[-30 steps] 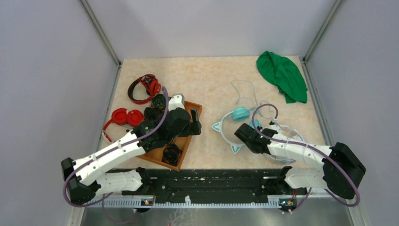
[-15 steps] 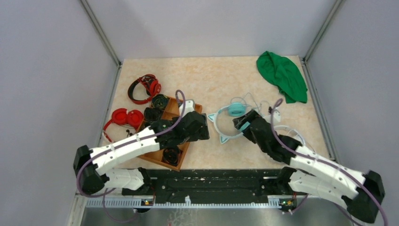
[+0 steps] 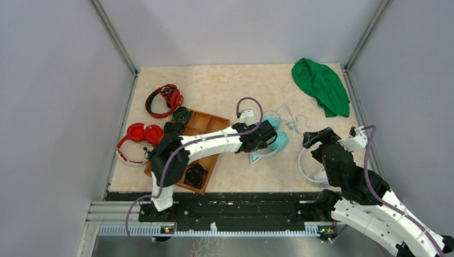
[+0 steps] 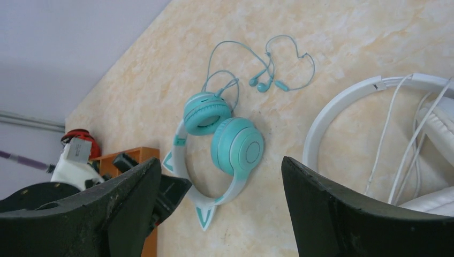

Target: Wrap the headphones

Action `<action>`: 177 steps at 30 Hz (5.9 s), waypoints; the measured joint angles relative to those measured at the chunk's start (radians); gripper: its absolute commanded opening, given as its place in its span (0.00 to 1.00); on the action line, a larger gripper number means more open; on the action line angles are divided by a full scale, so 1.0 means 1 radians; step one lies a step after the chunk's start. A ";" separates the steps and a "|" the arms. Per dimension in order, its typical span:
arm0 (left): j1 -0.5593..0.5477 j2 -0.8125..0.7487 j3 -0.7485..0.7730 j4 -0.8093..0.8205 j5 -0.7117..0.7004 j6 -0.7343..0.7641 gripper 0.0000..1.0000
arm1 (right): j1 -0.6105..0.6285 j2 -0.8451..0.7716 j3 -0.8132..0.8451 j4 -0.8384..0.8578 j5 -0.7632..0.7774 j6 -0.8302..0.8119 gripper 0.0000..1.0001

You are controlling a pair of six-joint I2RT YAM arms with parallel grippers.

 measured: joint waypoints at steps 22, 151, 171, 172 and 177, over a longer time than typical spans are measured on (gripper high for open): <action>0.101 0.268 0.143 -0.021 -0.026 -0.064 0.00 | 0.000 -0.044 0.019 -0.131 -0.006 -0.026 0.80; 0.486 -0.490 0.608 -0.211 0.417 0.719 0.00 | -0.010 0.734 -0.208 1.474 -0.760 -1.039 0.00; 0.502 -0.346 0.331 -0.216 0.261 0.278 0.00 | 0.334 0.702 0.083 0.344 -0.254 -0.513 0.00; 0.505 -0.334 0.332 -0.216 0.269 0.257 0.00 | 0.339 0.726 0.119 0.314 -0.252 -0.512 0.00; 0.512 -0.256 0.334 -0.225 0.311 0.189 0.00 | 0.434 0.850 0.288 0.181 -0.203 -0.546 0.00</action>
